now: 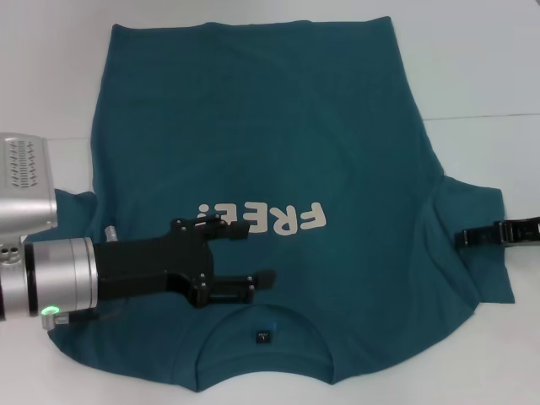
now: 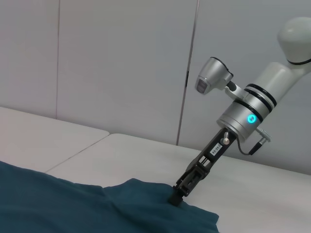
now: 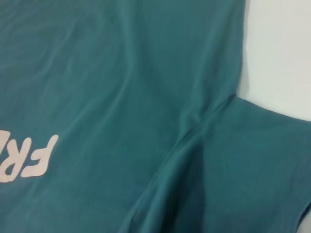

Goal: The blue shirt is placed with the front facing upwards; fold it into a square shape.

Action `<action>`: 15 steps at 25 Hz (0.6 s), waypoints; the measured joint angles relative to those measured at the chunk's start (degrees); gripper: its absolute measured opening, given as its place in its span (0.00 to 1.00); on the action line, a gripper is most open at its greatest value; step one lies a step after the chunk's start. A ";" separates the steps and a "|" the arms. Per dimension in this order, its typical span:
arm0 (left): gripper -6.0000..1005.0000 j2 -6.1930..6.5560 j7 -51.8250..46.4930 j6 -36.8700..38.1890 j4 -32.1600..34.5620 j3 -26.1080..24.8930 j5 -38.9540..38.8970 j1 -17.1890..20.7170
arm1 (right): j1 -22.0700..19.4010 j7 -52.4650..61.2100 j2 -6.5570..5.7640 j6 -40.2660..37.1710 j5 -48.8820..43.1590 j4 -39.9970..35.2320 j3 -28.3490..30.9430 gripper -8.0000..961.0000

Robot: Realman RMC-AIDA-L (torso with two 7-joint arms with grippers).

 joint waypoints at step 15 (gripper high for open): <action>0.84 0.00 0.00 -0.10 0.00 0.00 0.00 0.08 | 0.06 0.47 0.01 0.10 0.16 -0.48 -0.26 0.85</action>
